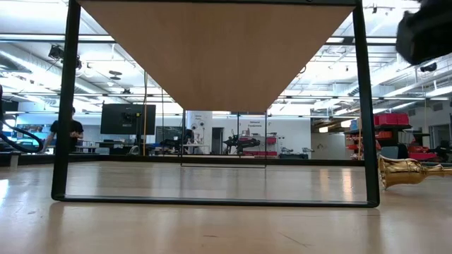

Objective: Pick & Place candle stick holders
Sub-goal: Put the gold candle holder on the shelf aligned with the other gold candle holders

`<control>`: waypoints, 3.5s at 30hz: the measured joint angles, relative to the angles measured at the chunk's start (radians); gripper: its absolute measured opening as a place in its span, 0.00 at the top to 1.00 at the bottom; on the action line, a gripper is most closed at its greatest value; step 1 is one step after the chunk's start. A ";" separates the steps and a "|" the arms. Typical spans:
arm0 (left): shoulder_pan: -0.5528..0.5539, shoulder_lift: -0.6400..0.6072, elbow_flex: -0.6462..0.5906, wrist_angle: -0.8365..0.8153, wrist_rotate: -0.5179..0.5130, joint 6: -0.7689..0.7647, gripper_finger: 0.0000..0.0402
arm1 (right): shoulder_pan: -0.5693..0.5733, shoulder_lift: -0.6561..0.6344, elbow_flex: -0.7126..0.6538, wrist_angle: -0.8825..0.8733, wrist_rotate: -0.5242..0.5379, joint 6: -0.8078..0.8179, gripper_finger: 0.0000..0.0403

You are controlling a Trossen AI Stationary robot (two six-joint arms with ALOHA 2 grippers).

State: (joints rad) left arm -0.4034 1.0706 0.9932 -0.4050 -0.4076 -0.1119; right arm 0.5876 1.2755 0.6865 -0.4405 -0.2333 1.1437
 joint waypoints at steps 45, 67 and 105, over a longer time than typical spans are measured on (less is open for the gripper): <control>0.000 0.003 0.000 -0.082 0.000 -0.063 0.76 | -0.077 0.232 0.000 0.056 0.112 -0.162 0.69; 0.000 0.003 0.000 -0.082 0.000 -0.062 0.76 | -0.076 0.282 0.002 0.050 0.165 -0.166 0.97; 0.000 0.003 0.000 -0.096 0.001 -0.060 0.76 | -0.010 -0.170 -0.001 0.078 0.721 -0.306 0.99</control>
State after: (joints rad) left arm -0.4034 1.0733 0.9932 -0.5007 -0.4068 -0.1722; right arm 0.5773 1.1054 0.6853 -0.3626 0.4881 0.8375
